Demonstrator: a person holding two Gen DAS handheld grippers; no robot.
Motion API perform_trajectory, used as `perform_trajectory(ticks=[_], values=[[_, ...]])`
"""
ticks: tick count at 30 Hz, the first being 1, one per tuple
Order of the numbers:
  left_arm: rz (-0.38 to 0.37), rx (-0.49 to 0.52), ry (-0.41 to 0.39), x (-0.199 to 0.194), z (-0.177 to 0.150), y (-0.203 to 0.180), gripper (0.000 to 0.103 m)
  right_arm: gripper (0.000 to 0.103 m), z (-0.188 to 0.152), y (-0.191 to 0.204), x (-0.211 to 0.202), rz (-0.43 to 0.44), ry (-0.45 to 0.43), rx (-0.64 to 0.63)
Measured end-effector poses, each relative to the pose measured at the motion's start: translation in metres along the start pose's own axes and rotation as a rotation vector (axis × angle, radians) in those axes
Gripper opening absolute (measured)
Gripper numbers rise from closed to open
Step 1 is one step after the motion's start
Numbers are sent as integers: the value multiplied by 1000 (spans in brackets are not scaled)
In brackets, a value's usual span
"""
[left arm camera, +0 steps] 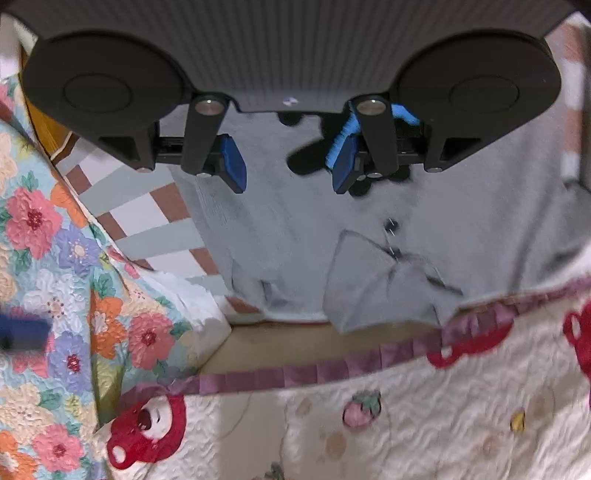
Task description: Fold clothes
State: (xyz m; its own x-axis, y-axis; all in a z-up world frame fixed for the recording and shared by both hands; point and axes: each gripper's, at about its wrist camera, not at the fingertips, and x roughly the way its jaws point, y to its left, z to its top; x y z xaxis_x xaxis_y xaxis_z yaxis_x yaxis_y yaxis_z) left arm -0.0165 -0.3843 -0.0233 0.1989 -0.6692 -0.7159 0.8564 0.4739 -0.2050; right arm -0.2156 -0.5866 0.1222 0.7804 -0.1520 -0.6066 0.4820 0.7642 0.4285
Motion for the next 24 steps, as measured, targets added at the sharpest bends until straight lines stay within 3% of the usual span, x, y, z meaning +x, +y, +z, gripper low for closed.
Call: perform_trajectory(ticks=[5, 8, 13, 16, 18, 21, 24], values=[[-30, -94, 89, 45, -15, -12, 51, 46, 40, -31, 32, -25, 170, -9], [-33, -75, 83, 59, -15, -21, 53, 46, 38, -60, 68, -132, 265, -28], [-92, -124, 59, 89, -2, -31, 53, 46, -4, -126, 127, -151, 312, 101], [-139, -145, 62, 109, 5, -42, 54, 46, -31, -146, 139, -185, 336, 79], [-159, -131, 70, 123, 8, -52, 57, 46, -47, -159, 143, -152, 327, 124], [-125, -86, 111, 149, 11, -65, 62, 46, -75, -176, 152, -77, 280, 232], [-32, -43, 167, 175, 9, -63, 61, 46, -96, -186, 163, -110, 278, 233]])
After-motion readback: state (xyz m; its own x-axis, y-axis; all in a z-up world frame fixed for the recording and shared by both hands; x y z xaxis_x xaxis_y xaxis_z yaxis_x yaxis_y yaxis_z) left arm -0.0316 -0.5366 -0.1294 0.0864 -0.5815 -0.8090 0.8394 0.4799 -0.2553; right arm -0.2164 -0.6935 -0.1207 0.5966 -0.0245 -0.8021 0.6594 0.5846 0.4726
